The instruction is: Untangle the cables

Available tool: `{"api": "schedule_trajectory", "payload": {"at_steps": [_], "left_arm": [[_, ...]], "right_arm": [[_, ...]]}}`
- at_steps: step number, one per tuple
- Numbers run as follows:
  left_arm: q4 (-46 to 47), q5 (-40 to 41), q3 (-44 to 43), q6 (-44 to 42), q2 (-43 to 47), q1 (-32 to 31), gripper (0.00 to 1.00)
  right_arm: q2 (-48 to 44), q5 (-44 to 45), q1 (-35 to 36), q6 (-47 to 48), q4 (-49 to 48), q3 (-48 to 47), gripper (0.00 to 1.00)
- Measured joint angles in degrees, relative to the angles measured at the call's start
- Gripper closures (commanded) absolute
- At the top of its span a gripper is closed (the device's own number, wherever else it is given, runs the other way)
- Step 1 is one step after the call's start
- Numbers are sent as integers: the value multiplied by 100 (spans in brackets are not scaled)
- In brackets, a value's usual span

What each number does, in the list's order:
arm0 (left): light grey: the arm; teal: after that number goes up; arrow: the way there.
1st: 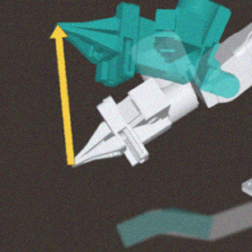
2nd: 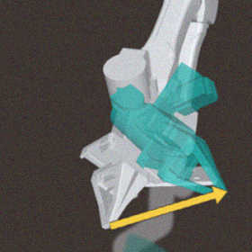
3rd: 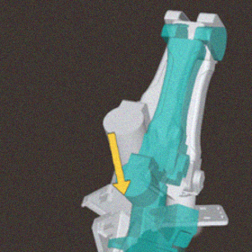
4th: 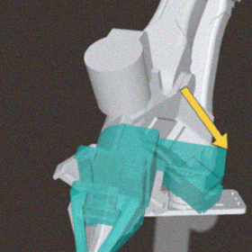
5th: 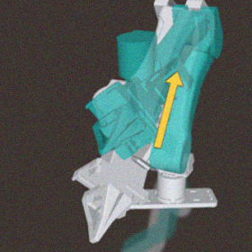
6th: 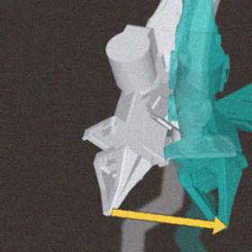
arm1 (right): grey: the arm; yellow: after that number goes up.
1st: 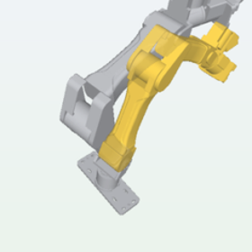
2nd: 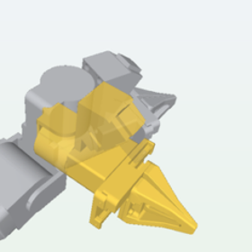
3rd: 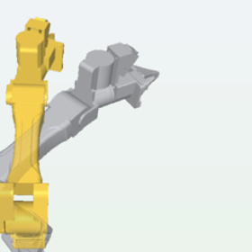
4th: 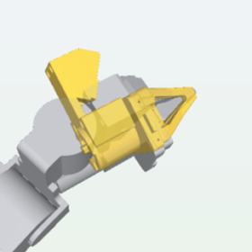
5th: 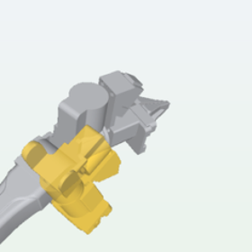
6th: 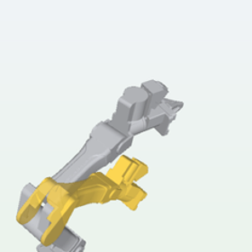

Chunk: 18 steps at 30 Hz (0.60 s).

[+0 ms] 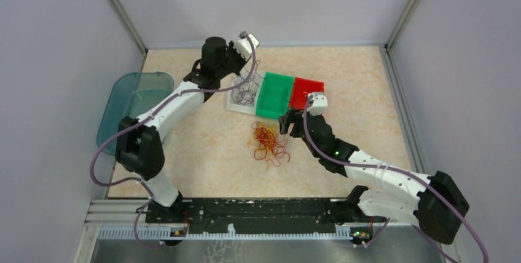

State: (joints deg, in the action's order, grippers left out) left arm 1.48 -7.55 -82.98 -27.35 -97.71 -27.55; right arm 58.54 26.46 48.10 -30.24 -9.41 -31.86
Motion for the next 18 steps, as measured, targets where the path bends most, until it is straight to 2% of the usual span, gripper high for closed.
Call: {"api": "schedule_trajectory", "payload": {"at_steps": [7, 18], "left_arm": [[391, 595, 861, -774, -83, 46, 100], [603, 649, 1095, -1027, -140, 101, 100]], "right_arm": [[15, -22, -28, -26, -37, 114, 28], [76, -55, -28, -92, -83, 114, 28]]}}
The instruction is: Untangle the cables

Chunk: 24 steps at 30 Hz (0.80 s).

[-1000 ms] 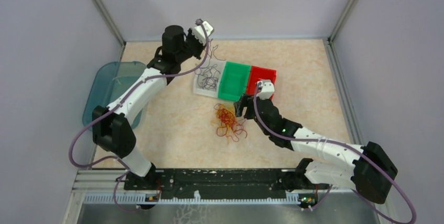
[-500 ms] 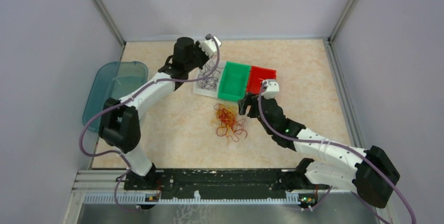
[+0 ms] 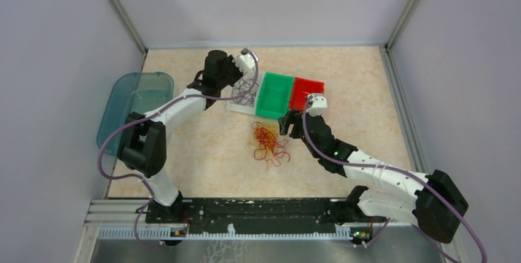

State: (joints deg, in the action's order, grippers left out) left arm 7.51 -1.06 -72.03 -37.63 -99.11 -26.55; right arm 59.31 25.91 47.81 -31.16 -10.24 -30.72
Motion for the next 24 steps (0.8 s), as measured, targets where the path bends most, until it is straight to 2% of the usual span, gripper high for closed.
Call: {"api": "schedule_trajectory", "payload": {"at_steps": [24], "left_arm": [[-219, -210, 232, 120, -1180, -199, 100]], "right_arm": [[46, -31, -291, -63, -7, 107, 28]]}}
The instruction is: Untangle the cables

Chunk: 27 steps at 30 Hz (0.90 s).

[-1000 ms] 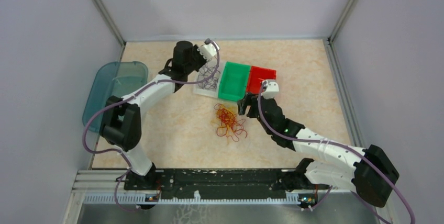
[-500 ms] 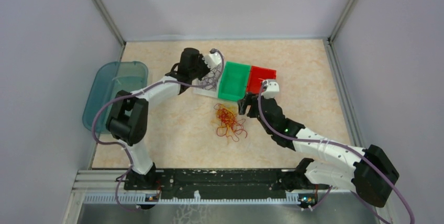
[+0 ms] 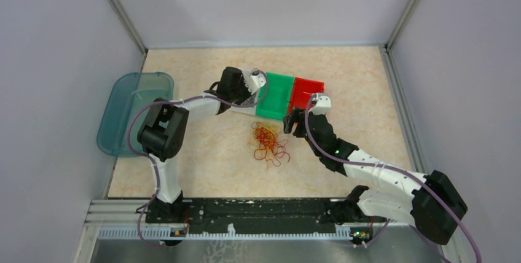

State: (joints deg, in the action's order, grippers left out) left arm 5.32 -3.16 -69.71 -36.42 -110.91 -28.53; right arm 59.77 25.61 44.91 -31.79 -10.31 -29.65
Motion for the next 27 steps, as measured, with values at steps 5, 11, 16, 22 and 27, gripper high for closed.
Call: {"api": "schedule_trajectory", "payload": {"at_steps": [5, 11, 16, 22, 27], "left_arm": [[61, 0, 0, 46, -227, 2, 94], [-52, -225, -92, 151, -234, 37, 34], [-839, -949, -612, 343, 35, 168, 10], [-1882, -1843, -1145, 273, 807, 295, 0], [-2691, -2428, -1180, -81, 1342, 308, 0]], "right_arm": [[2, -44, -85, -35, 7, 15, 28], [142, -155, -85, -42, -79, 15, 28], [203, -267, -90, -39, -90, 15, 28], [203, -437, -129, -42, -133, 15, 28], [168, -645, -197, -42, -125, 15, 28]]}}
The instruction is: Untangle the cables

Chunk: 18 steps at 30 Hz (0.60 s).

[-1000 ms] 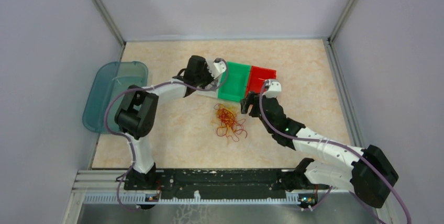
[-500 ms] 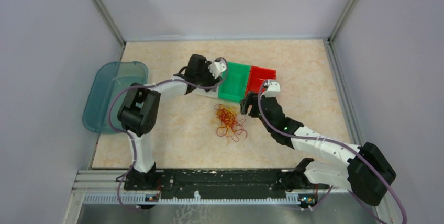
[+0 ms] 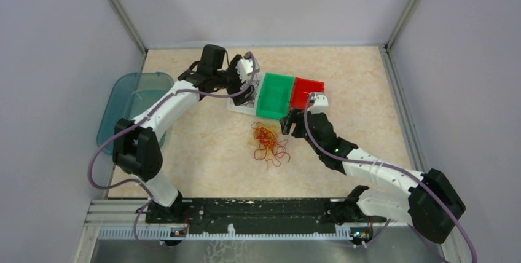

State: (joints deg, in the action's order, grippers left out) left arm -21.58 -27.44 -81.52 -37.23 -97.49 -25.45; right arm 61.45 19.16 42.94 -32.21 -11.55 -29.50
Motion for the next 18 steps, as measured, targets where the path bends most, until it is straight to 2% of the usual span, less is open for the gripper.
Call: {"api": "schedule_trajectory", "payload": {"at_steps": [8, 13, 18], "left_arm": [[-994, -769, 538, -787, 634, -157, 4], [-1392, -802, 949, -1228, 752, -850, 11], [-1499, -728, 909, -1600, 415, -1414, 18]], "right_arm": [[-144, -328, -11, 0, 9, 28, 28], [-278, -387, -11, -2, 120, 105, 28], [-509, -378, -39, -48, 238, 177, 28]]}}
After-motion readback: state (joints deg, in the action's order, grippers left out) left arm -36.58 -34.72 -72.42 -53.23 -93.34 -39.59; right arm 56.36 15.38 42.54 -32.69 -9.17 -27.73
